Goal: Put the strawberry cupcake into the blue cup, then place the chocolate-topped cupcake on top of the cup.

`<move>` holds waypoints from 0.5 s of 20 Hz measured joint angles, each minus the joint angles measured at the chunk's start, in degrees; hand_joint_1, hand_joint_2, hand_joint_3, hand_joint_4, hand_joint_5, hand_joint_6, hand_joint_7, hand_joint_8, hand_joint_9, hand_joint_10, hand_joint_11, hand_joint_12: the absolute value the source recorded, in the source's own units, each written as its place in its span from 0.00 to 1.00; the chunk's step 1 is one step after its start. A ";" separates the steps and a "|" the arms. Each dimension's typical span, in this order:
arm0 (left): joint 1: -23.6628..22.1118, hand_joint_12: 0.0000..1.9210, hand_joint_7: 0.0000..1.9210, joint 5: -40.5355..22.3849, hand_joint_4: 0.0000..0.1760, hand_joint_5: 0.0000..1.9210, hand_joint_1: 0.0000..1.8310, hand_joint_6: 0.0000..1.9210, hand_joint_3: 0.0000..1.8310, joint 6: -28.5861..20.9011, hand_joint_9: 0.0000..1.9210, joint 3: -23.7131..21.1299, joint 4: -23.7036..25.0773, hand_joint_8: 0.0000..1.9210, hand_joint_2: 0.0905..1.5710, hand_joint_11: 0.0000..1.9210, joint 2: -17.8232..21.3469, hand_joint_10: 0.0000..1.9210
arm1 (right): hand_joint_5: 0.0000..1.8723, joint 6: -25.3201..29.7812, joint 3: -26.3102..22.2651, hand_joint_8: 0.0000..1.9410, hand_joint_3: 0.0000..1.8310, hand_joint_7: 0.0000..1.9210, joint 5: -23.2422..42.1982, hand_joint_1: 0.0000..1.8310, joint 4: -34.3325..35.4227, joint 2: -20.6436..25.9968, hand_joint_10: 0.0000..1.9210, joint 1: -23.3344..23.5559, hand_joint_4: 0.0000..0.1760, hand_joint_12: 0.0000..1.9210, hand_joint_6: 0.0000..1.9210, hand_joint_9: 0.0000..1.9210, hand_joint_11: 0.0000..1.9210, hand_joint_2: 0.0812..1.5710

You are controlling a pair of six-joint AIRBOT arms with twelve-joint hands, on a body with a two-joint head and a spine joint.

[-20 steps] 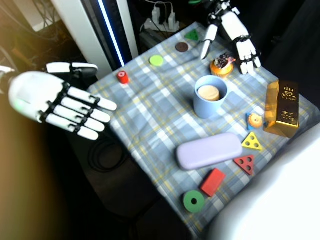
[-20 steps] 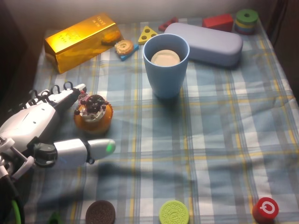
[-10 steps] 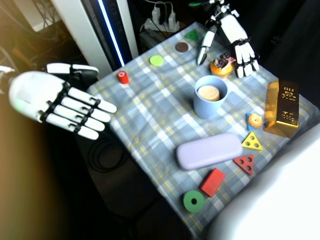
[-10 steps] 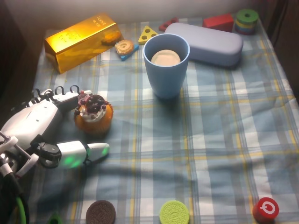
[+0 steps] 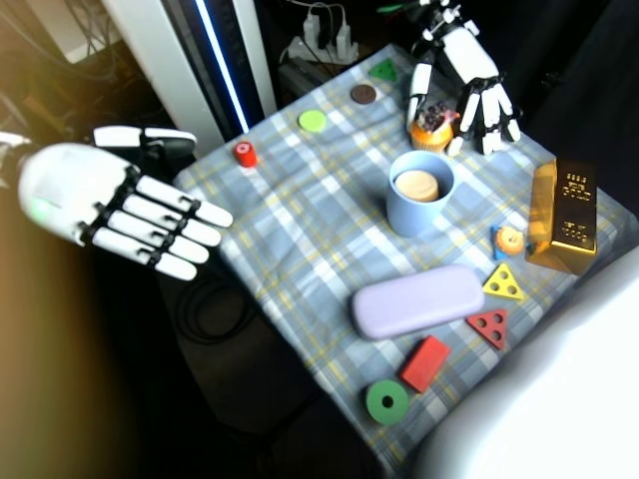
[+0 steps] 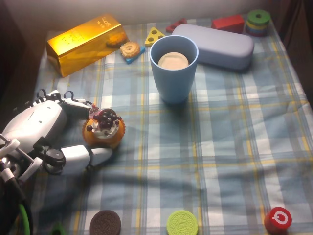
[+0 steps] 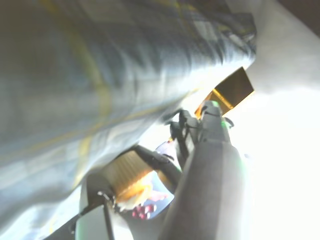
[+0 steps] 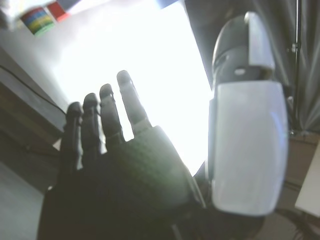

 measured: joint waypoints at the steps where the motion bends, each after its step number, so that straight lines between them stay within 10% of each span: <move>1: 0.00 0.01 0.27 0.04 1.00 0.55 0.57 0.44 0.00 -0.61 0.21 -0.17 0.11 0.00 0.66 0.08 0.09 0.00 | 0.04 0.04 0.02 0.00 0.00 0.00 0.04 0.01 0.00 -0.04 0.00 -0.28 0.11 0.00 0.00 0.00 0.00 0.58; 5: -0.28 0.00 0.26 -0.68 1.00 0.54 0.56 0.46 0.00 -4.52 0.18 -1.01 2.43 0.00 0.67 0.07 1.68 0.00 | 0.04 0.46 0.24 0.00 0.00 0.00 0.00 0.01 0.28 -0.17 0.00 -0.68 0.17 0.00 0.00 0.00 0.00 0.60; 7: -0.48 0.01 0.25 -1.81 1.00 0.54 0.56 0.46 0.00 -4.55 0.18 -1.42 2.99 0.00 0.67 0.07 2.54 0.00 | 0.04 0.46 0.24 0.00 0.01 0.01 0.02 0.00 0.39 -0.22 0.00 -0.70 0.01 0.00 0.00 0.00 0.00 0.62; 10: -2.08 0.00 0.24 -2.75 1.00 0.52 0.56 0.49 0.00 -4.59 0.18 -2.40 4.94 0.00 0.68 0.06 4.17 0.00 | 0.04 0.57 0.31 0.01 0.01 0.02 0.07 0.00 0.63 -0.24 0.00 -0.76 0.13 0.00 0.00 0.00 0.00 0.62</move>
